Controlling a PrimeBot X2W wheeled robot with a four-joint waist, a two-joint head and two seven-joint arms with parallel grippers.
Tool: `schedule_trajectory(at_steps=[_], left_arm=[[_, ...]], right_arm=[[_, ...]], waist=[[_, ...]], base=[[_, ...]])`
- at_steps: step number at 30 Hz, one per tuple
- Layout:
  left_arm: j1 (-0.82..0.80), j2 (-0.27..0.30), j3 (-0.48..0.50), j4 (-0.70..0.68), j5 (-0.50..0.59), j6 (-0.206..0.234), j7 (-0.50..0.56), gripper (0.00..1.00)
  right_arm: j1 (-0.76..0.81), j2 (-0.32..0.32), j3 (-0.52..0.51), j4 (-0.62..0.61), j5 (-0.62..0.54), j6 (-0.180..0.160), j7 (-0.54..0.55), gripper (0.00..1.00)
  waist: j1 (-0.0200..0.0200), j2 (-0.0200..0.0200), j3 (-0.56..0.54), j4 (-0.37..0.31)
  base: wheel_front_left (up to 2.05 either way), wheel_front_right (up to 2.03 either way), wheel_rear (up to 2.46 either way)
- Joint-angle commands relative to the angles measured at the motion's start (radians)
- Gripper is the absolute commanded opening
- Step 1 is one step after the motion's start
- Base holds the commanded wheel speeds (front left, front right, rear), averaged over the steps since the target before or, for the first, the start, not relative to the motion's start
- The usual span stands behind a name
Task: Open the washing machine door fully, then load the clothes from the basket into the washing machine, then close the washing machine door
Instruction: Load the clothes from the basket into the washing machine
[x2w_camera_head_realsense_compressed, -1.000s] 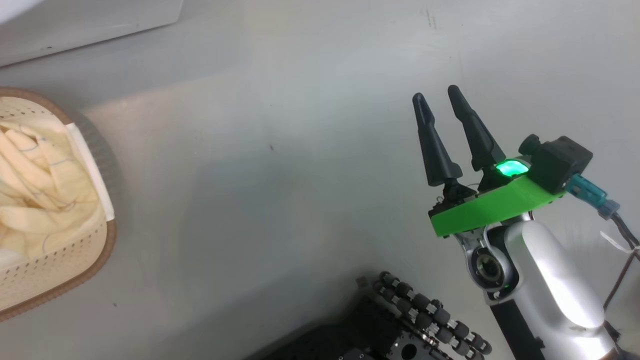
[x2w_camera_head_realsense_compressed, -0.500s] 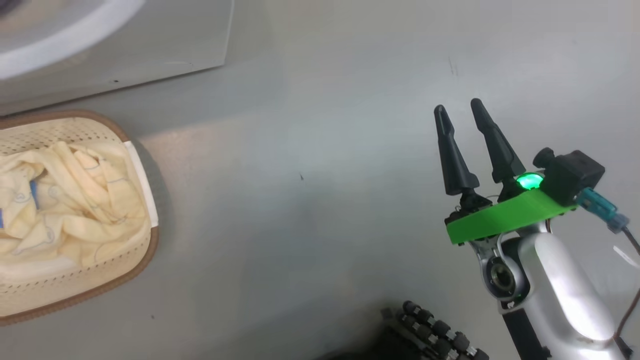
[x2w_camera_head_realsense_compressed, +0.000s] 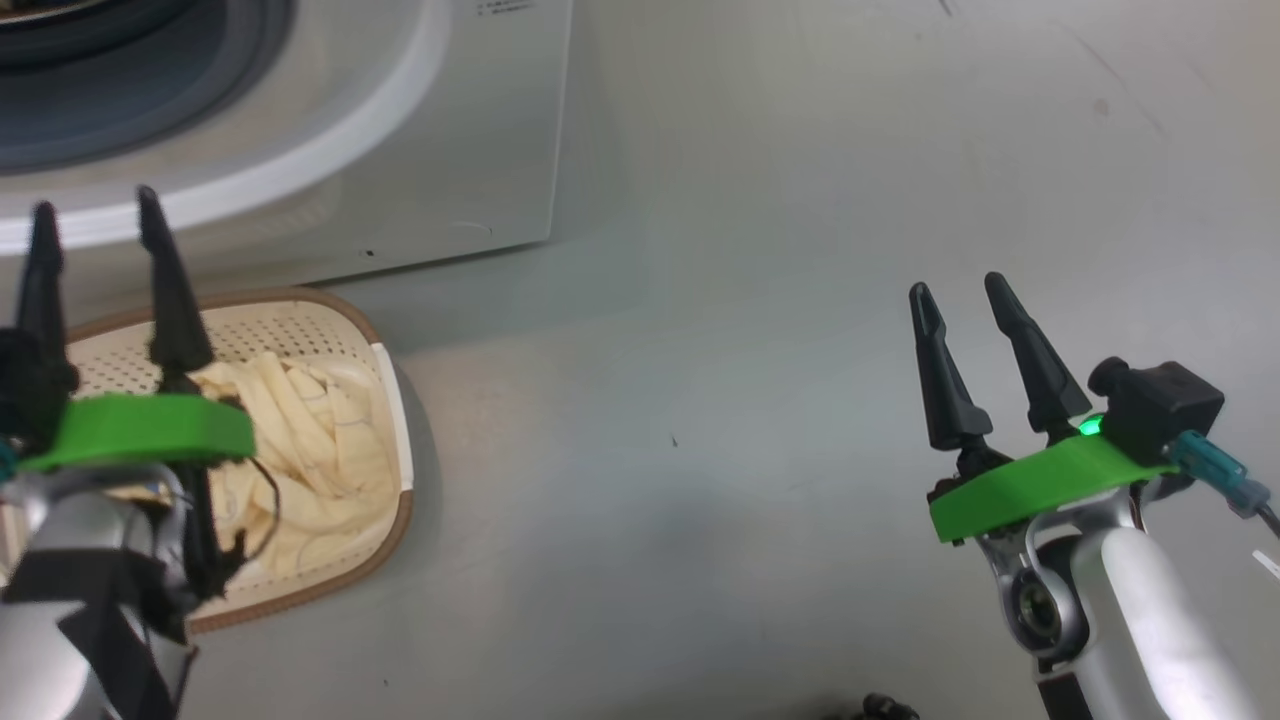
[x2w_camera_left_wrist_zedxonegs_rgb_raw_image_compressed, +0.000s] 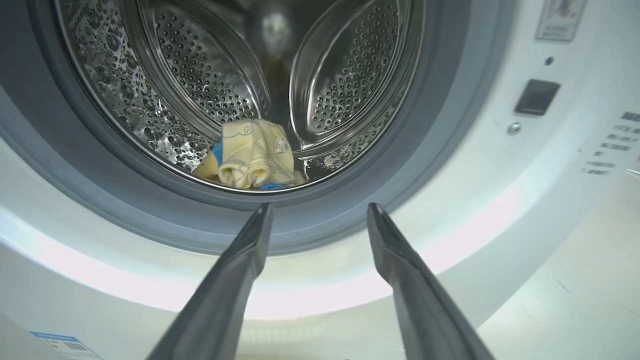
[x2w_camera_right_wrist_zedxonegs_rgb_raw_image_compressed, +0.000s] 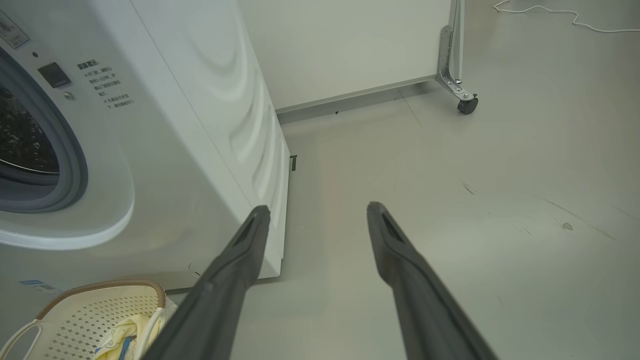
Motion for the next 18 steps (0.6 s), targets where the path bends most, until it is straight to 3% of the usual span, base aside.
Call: schedule_trajectory(at_steps=[1, 7, 18], left_arm=[[0.027, 0.008, 0.029, -0.062, 0.027, 0.144, -0.007, 1.00], [0.206, -0.061, 0.020, -0.150, 0.081, 0.171, -0.008, 1.00], [0.408, -0.130, 0.002, -0.166, 0.085, 0.141, -0.008, 1.00]], right_arm=[[0.022, -0.008, 0.006, -0.040, -0.012, 0.000, 0.009, 1.00], [0.077, -0.013, -0.002, -0.066, -0.040, 0.000, 0.055, 1.00], [0.184, -0.020, -0.037, -0.116, -0.074, 0.000, 0.128, 1.00]], waist=[[0.0002, -0.0001, -0.058, 0.036], [0.0002, -0.0001, -0.169, 0.059], [0.0002, -0.0001, -0.331, 0.105]], base=[[0.00, 0.00, 0.00], [0.00, 0.00, 0.00], [0.00, 0.00, 0.00]])
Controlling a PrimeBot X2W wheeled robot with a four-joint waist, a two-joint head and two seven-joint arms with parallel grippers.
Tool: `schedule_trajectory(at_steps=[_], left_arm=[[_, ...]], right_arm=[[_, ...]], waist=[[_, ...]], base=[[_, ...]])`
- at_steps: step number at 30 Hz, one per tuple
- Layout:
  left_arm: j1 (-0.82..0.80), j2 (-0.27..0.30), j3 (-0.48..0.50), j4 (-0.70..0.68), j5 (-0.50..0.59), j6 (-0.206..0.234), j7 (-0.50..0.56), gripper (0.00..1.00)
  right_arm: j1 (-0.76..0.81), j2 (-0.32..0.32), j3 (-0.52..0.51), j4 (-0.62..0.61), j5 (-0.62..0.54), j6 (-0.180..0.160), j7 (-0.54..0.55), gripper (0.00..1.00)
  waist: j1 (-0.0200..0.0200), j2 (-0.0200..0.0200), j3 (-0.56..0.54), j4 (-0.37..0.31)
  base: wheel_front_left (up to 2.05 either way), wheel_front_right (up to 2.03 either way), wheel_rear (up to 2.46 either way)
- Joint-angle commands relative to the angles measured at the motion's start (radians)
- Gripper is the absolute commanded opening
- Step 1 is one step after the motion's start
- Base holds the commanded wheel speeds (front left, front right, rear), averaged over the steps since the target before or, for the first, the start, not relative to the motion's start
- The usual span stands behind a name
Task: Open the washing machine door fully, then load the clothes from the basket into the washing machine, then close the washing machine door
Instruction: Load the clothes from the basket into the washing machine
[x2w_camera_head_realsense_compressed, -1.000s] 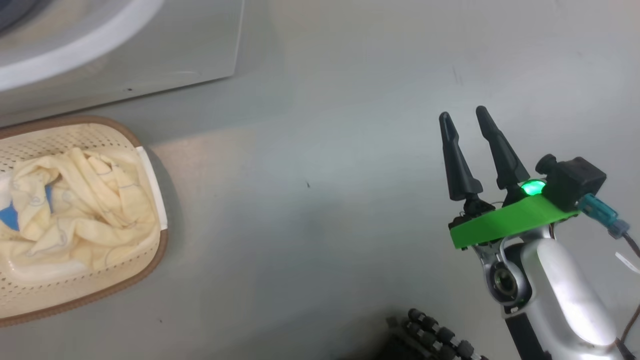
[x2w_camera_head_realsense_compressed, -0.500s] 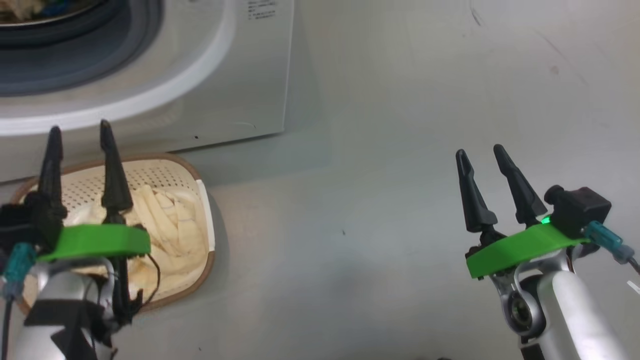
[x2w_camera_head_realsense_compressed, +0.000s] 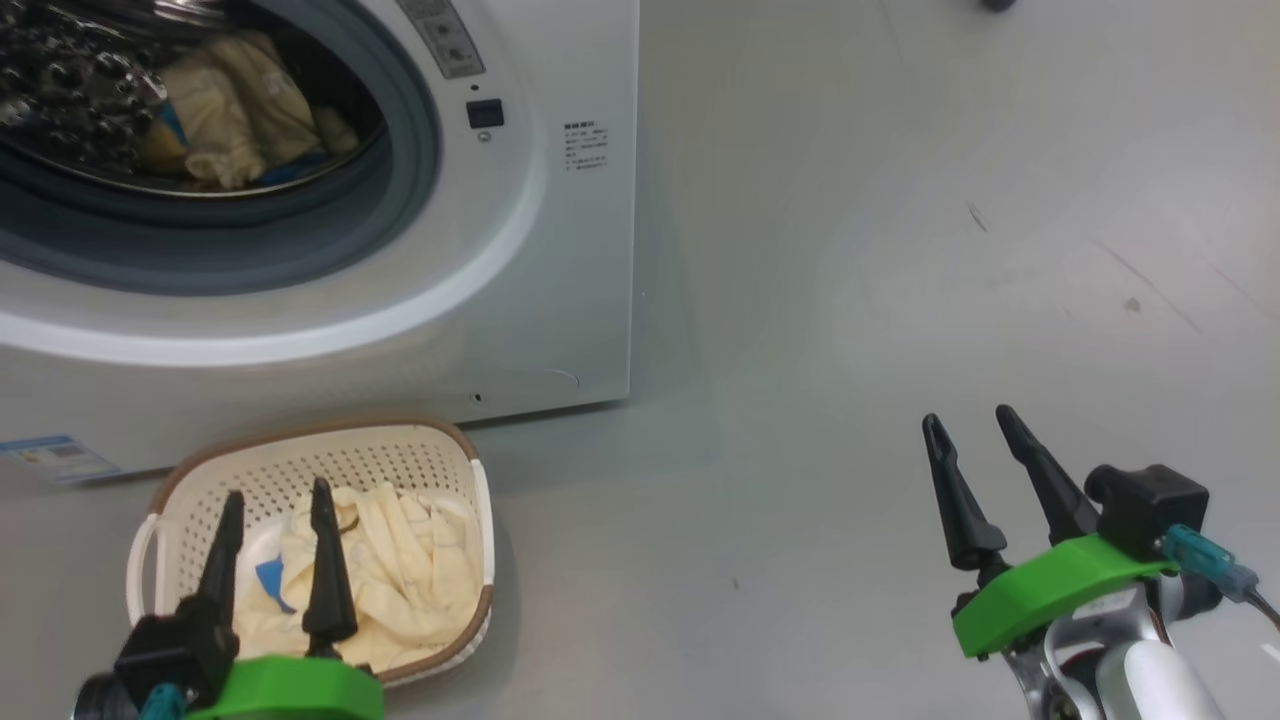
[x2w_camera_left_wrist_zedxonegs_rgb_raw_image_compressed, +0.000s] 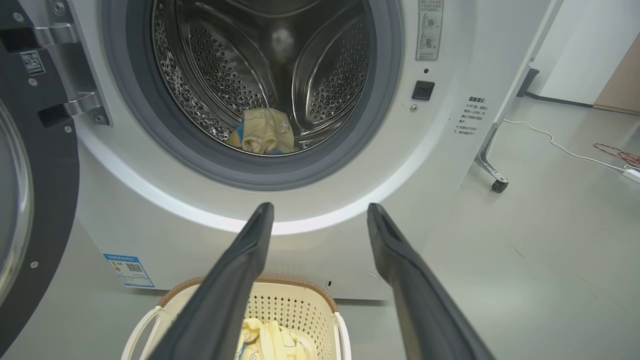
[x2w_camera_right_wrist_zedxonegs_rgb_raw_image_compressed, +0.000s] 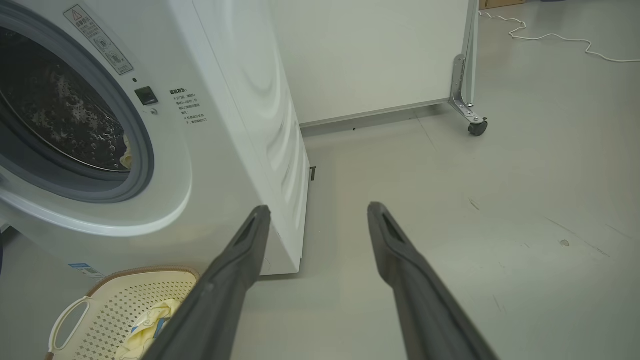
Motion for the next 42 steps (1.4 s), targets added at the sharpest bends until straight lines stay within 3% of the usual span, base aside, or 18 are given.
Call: schedule_trajectory(at_steps=[1, 16, 42], left_arm=[[-0.011, 0.006, 0.032, -0.025, 0.008, 0.139, -0.007, 1.00], [0.127, -0.001, -0.010, -0.083, 0.037, 0.155, 0.000, 1.00], [0.126, 0.020, -0.004, -0.134, 0.030, 0.184, 0.040, 1.00]], right_arm=[[-0.012, -0.014, 0.016, -0.039, -0.010, 0.000, 0.003, 1.00], [0.066, -0.010, 0.021, -0.100, -0.032, 0.000, 0.066, 1.00], [0.076, -0.004, 0.027, -0.117, -0.030, 0.000, 0.067, 1.00]], waist=[[0.0002, -0.0001, -0.041, 0.021], [0.0002, -0.0001, -0.155, 0.056], [0.0002, -0.0001, -0.137, 0.035]], base=[[0.00, 0.00, 0.00], [0.00, 0.00, 0.00], [0.00, 0.00, 0.00]])
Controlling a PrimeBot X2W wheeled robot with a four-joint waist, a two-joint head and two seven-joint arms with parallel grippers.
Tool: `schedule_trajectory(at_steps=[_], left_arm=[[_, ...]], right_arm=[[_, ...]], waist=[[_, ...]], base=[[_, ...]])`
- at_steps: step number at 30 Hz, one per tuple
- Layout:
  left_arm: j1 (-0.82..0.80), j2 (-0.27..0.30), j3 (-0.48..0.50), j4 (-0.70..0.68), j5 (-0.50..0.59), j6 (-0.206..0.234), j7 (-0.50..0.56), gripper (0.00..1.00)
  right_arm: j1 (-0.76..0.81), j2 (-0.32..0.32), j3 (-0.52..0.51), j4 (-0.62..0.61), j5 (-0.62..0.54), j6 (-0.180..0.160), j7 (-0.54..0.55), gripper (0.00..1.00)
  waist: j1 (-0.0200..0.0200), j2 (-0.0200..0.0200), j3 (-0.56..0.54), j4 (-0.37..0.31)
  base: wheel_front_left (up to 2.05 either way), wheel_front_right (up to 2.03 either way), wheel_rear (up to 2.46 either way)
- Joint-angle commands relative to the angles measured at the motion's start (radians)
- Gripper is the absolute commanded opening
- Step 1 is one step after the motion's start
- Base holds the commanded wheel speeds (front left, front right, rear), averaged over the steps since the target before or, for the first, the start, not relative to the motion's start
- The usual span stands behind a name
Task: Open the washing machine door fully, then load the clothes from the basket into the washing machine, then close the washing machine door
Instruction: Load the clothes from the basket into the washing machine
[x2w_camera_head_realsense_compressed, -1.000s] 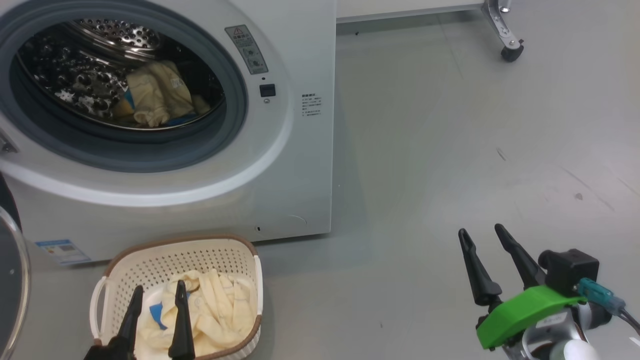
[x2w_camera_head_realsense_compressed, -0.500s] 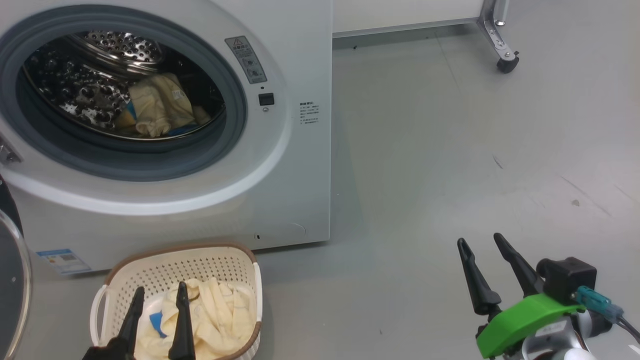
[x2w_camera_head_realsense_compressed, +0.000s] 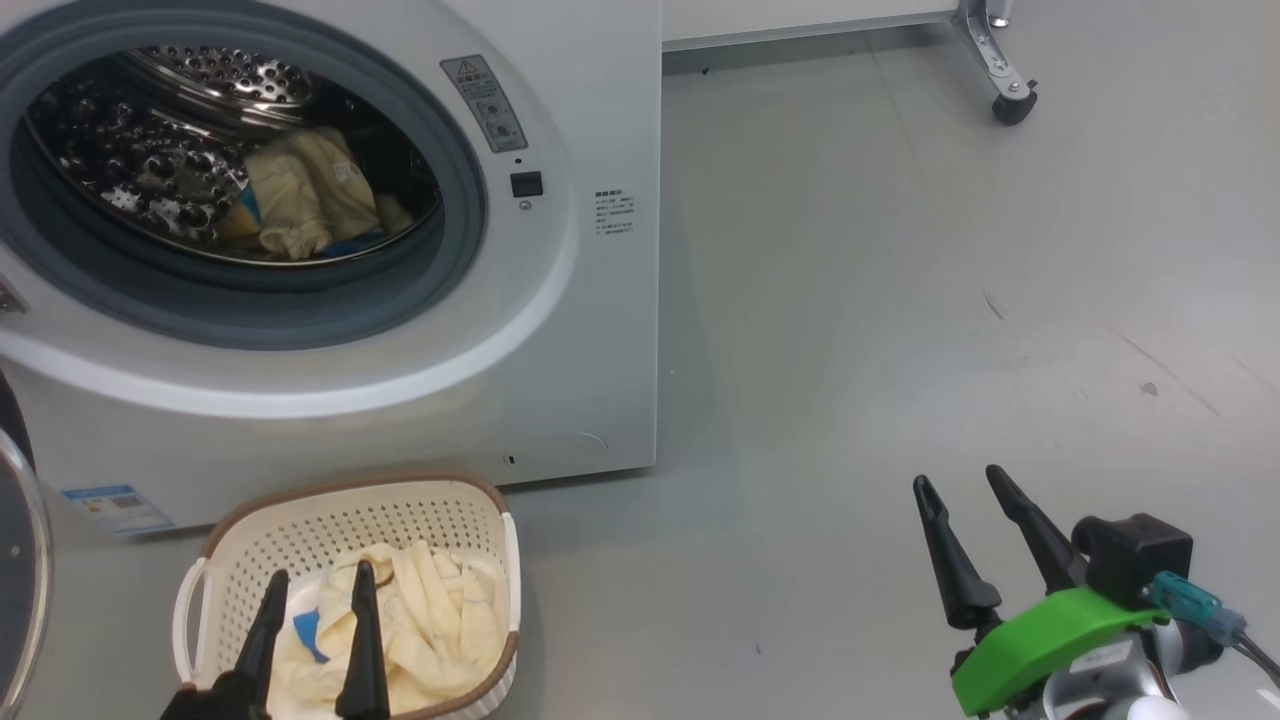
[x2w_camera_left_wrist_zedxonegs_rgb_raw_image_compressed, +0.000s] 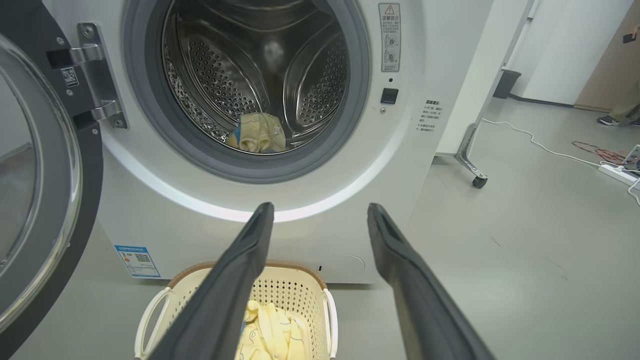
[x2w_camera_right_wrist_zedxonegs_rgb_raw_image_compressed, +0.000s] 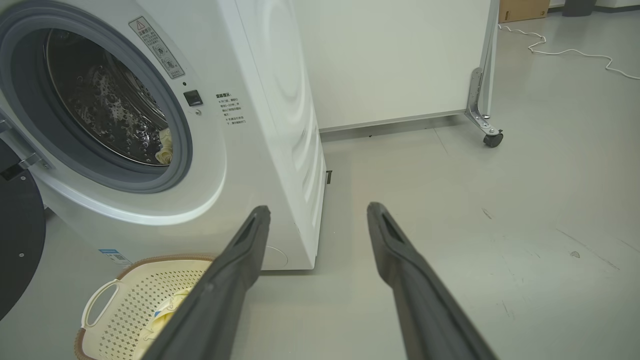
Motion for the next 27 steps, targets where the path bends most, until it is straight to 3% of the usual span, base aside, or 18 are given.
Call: schedule_trajectory(at_steps=[1, 14, 20, 27], left_arm=[[-0.036, 0.022, 0.036, -0.037, 0.005, 0.185, 0.000, 1.00], [-0.116, 0.027, 0.029, -0.006, 0.020, 0.196, 0.020, 1.00], [-0.226, 0.015, 0.028, 0.089, 0.002, 0.164, 0.012, 1.00], [-0.403, 0.002, 0.021, 0.325, -0.021, 0.093, -0.004, 1.00]], right_arm=[[-0.039, -0.005, 0.021, -0.044, -0.001, 0.000, -0.003, 1.00], [-0.088, -0.006, 0.031, -0.054, 0.005, 0.000, -0.018, 1.00], [-0.139, -0.016, 0.040, -0.063, 0.017, 0.000, -0.033, 1.00], [-0.237, -0.029, 0.091, -0.057, 0.033, 0.000, -0.062, 1.00]], waist=[[0.0000, 0.0000, 0.005, 0.002], [0.0000, 0.0000, 0.111, 0.019], [0.0000, 0.0000, 0.225, 0.022], [0.0000, 0.0000, 0.375, 0.000]], base=[[0.00, 0.00, 0.00], [0.00, 0.00, 0.00], [0.00, 0.00, 0.00], [0.00, 0.00, 0.00]])
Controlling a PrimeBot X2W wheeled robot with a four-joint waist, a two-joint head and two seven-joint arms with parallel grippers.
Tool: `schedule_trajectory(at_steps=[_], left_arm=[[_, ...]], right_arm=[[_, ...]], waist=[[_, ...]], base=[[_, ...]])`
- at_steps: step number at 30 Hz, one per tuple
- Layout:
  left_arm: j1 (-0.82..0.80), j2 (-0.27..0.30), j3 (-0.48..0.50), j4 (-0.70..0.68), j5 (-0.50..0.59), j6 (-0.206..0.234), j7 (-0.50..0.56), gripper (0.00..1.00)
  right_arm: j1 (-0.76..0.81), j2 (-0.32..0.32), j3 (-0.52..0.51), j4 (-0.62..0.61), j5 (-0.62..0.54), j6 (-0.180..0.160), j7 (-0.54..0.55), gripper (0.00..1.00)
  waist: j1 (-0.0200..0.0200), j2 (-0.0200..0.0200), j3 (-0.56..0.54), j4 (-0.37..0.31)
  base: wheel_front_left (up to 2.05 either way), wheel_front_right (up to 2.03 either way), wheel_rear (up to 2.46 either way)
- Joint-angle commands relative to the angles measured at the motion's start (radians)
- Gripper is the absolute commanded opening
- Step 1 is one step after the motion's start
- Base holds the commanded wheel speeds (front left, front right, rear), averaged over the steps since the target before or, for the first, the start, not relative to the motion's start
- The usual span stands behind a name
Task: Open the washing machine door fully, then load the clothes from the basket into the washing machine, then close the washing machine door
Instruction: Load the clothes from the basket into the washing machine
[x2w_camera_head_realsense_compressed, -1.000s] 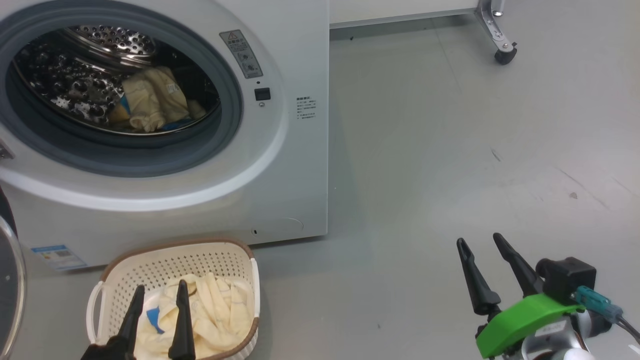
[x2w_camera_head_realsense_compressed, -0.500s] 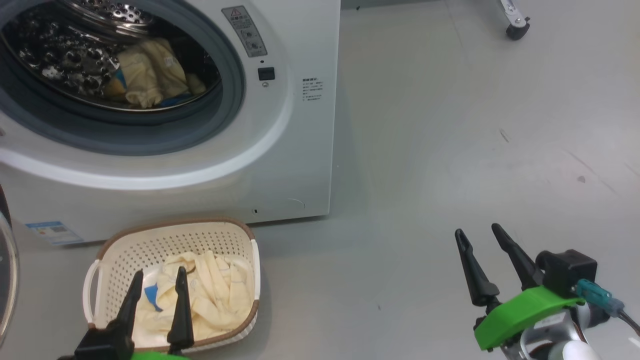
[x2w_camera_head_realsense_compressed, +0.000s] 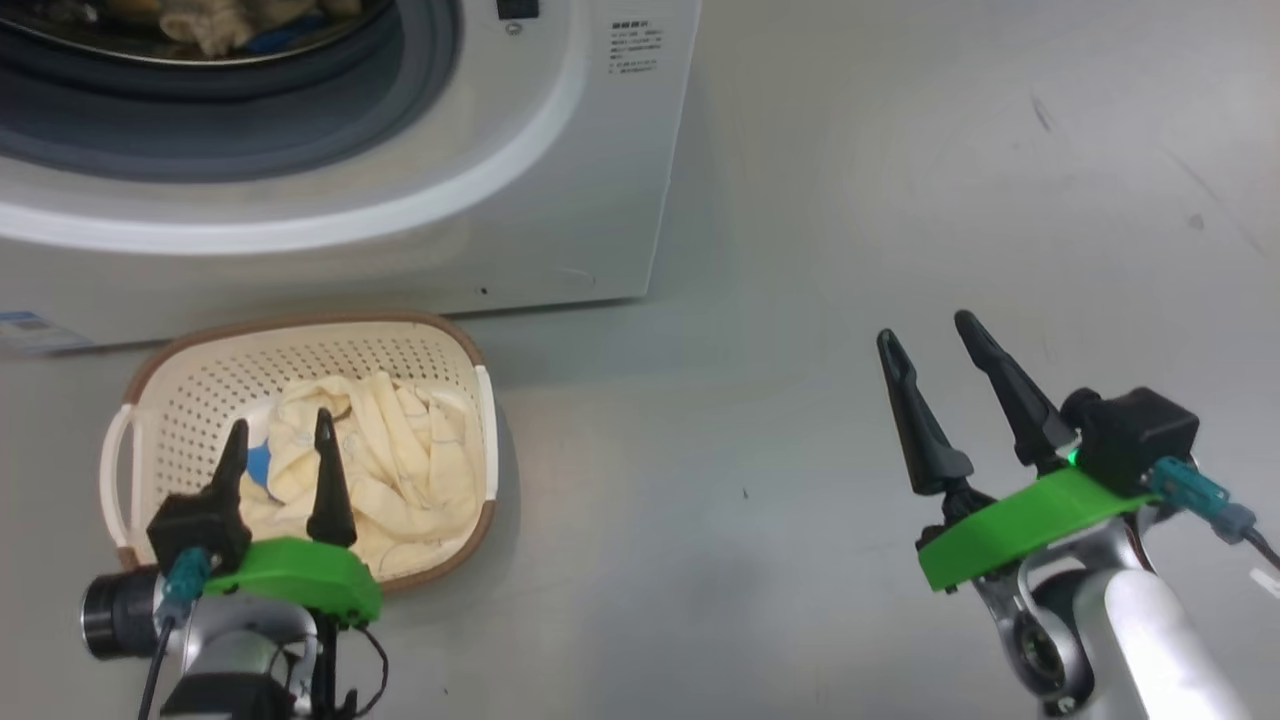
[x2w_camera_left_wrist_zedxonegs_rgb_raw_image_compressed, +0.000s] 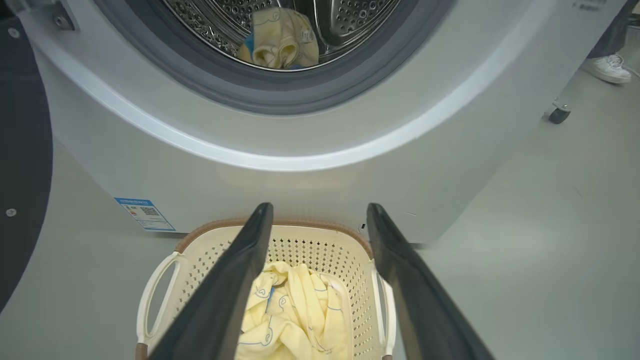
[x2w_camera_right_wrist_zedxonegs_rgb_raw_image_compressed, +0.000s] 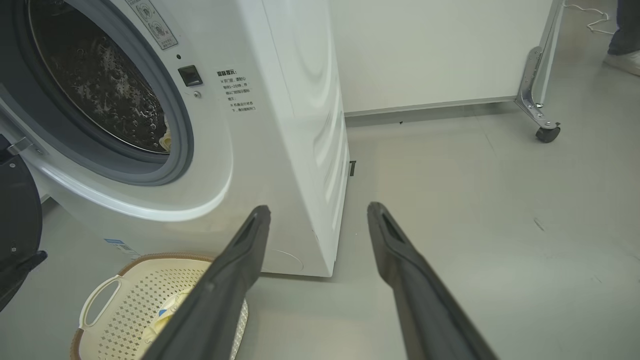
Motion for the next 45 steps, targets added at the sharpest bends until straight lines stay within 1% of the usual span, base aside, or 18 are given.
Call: schedule_trajectory(at_steps=[1, 10, 15, 17, 18, 22, 24, 29, 36, 38, 45], left_arm=[[-0.074, 0.007, 0.030, 0.043, -0.014, 0.083, -0.010, 1.00], [-0.332, -0.007, 0.030, 0.408, -0.067, -0.032, 0.012, 1.00], [-0.442, -0.002, 0.051, 0.584, -0.113, -0.096, 0.043, 1.00], [-0.482, 0.005, 0.055, 0.647, -0.130, -0.124, 0.071, 1.00], [-0.482, 0.005, 0.055, 0.647, -0.130, -0.124, 0.071, 1.00], [-0.557, 0.022, 0.071, 0.747, -0.164, -0.171, 0.128, 1.00], [-0.591, 0.033, 0.078, 0.786, -0.177, -0.186, 0.155, 1.00], [-0.673, 0.072, 0.105, 0.850, -0.210, -0.205, 0.198, 1.00], [-0.775, 0.126, 0.114, 0.901, -0.221, -0.205, 0.238, 1.00], [-0.796, 0.132, 0.110, 0.919, -0.220, -0.203, 0.260, 1.00], [-0.842, 0.112, 0.102, 0.956, -0.223, -0.158, 0.310, 1.00]], right_arm=[[-0.063, -0.020, 0.037, -0.029, 0.007, 0.000, -0.020, 1.00], [-0.168, -0.036, 0.088, -0.006, 0.033, 0.000, -0.070, 1.00], [-0.209, -0.033, 0.106, 0.009, 0.046, 0.000, -0.100, 1.00], [-0.221, -0.031, 0.109, 0.012, 0.051, 0.000, -0.111, 1.00], [-0.221, -0.031, 0.109, 0.012, 0.051, 0.000, -0.111, 1.00], [-0.246, -0.026, 0.115, 0.018, 0.062, 0.000, -0.131, 1.00], [-0.258, -0.023, 0.120, 0.019, 0.066, 0.000, -0.140, 1.00], [-0.279, -0.019, 0.130, 0.024, 0.076, 0.000, -0.159, 1.00], [-0.294, -0.013, 0.142, 0.037, 0.093, 0.000, -0.184, 1.00], [-0.290, -0.013, 0.140, 0.041, 0.096, 0.000, -0.190, 1.00], [-0.243, -0.016, 0.118, 0.028, 0.089, 0.000, -0.193, 1.00]], waist=[[-0.0003, 0.0000, 0.097, -0.019], [-0.0003, 0.0000, 0.270, -0.055], [-0.0003, 0.0000, 0.354, -0.088], [-0.0003, 0.0000, 0.389, -0.100], [-0.0003, 0.0000, 0.389, -0.100], [-0.0003, 0.0000, 0.464, -0.125], [-0.0003, 0.0000, 0.499, -0.137], [-0.0003, 0.0000, 0.584, -0.165], [-0.0003, 0.0000, 0.671, -0.197], [-0.0003, 0.0000, 0.682, -0.196], [-0.0003, 0.0000, 0.697, -0.181]], base=[[0.00, 0.00, 0.00], [0.00, 0.00, 0.00], [0.00, 0.00, 0.00], [0.00, 0.00, 0.00], [0.00, 0.00, 0.00], [0.00, 0.00, 0.00], [0.00, 0.00, 0.00], [0.00, 0.00, 0.00], [0.00, 0.00, 0.00], [0.00, 0.00, 0.00], [0.00, 0.00, 0.00]])
